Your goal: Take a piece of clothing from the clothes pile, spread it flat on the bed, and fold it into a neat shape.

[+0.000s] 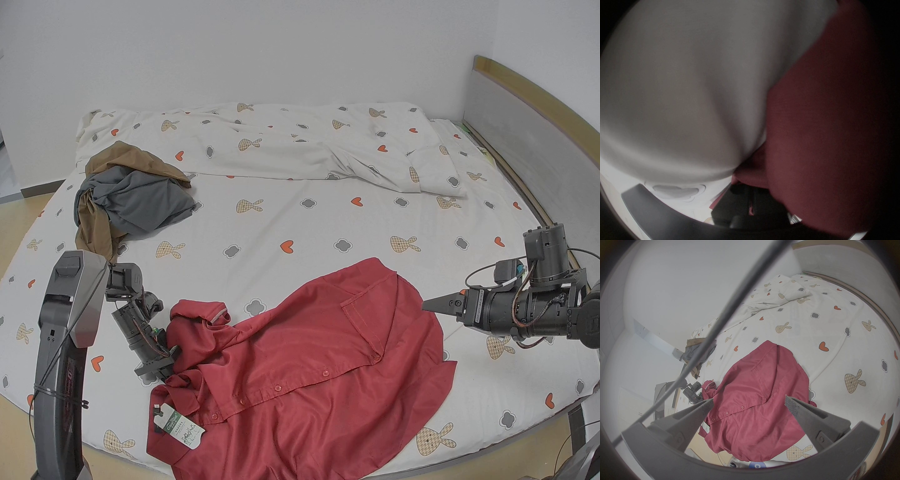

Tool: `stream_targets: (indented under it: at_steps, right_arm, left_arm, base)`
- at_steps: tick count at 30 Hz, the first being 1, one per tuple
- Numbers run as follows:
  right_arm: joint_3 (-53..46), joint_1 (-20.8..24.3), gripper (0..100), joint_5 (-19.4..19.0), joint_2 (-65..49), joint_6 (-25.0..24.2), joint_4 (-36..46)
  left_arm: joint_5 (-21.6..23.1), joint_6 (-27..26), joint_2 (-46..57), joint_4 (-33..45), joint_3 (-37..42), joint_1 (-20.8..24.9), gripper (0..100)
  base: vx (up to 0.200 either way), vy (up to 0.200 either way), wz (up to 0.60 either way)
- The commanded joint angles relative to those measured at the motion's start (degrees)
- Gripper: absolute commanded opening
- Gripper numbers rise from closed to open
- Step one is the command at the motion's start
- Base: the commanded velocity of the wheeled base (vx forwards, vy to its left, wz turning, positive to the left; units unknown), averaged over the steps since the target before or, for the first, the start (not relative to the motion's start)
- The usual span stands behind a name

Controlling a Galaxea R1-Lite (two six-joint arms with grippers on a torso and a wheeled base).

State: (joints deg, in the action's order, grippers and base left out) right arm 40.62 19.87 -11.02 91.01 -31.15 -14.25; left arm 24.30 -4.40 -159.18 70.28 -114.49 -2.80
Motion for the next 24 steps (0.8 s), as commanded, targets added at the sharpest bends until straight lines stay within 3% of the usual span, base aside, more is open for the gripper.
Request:
stream_targets:
  at_steps: [1, 7, 9, 10, 13, 14, 15, 16, 18, 21, 22, 24]
  right_arm:
    - [-0.2, -0.1, 100, -0.1, 0.2, -0.1, -0.1]
    - [-0.4, 0.0, 100, -0.1, 0.1, -0.1, -0.1]
    - [-0.5, -0.1, 100, -0.1, 0.1, -0.1, -0.1]
    - [-0.5, -0.2, 100, -0.1, 0.1, -0.1, 0.0]
    - [-0.5, -0.6, 100, -0.1, 0.1, -0.1, 0.0]
    - [-0.5, -0.6, 100, -0.1, 0.1, -0.1, -0.1]
    - [-0.5, -0.6, 100, -0.1, 0.2, -0.1, 0.0]
    - [-0.5, -0.6, 100, -0.4, 0.2, -0.1, -0.1]
    - [-0.6, -0.7, 100, -0.9, 0.2, -0.1, 0.0]
    - [-0.9, -0.7, 100, -1.1, 0.2, -0.1, -0.1]
    - [-0.9, -0.7, 100, -1.1, 0.2, -0.1, -0.1]
    - [-1.5, -0.6, 100, -1.2, 0.1, -0.1, -0.1]
  left_arm:
    - [-0.6, 0.1, 1.9, 2.0, -0.1, 1.0, 0]
    - [-0.7, -0.8, 9.2, 12.5, -0.1, 2.7, 0]
    - [-2.6, -3.0, 10.8, 16.8, -0.1, 3.0, 0]
    - [-7.5, -4.7, 13.5, 19.7, -0.1, 3.7, 0]
    - [-16.4, -2.2, 17.7, 19.5, -0.1, 5.3, 0]
    - [-16.8, -2.2, 17.9, 19.5, -0.1, 5.4, 0]
    - [-22.1, -2.3, 20.1, 19.3, -0.1, 6.5, 0]
    - [-23.3, -2.4, 21.4, 19.2, -0.1, 7.1, 0]
    - [-23.2, -3.3, 24.5, 18.9, -0.1, 7.8, 0]
    - [-23.3, -10.6, 30.2, 16.8, -0.1, 7.9, 0]
    - [-23.3, -10.6, 30.2, 16.8, -0.1, 7.9, 0]
    - [-23.2, -11.0, 37.4, 7.0, -0.1, 8.2, 0]
  base:
    - [0.000, 0.000, 0.00]
    - [0.000, 0.000, 0.00]
    - [0.000, 0.000, 0.00]
    - [0.000, 0.000, 0.00]
    - [0.000, 0.000, 0.00]
    - [0.000, 0.000, 0.00]
    - [0.000, 0.000, 0.00]
    - [0.000, 0.000, 0.00]
    - [0.000, 0.000, 0.00]
    - [0.000, 0.000, 0.00]
    - [0.000, 0.000, 0.00]
    - [0.000, 0.000, 0.00]
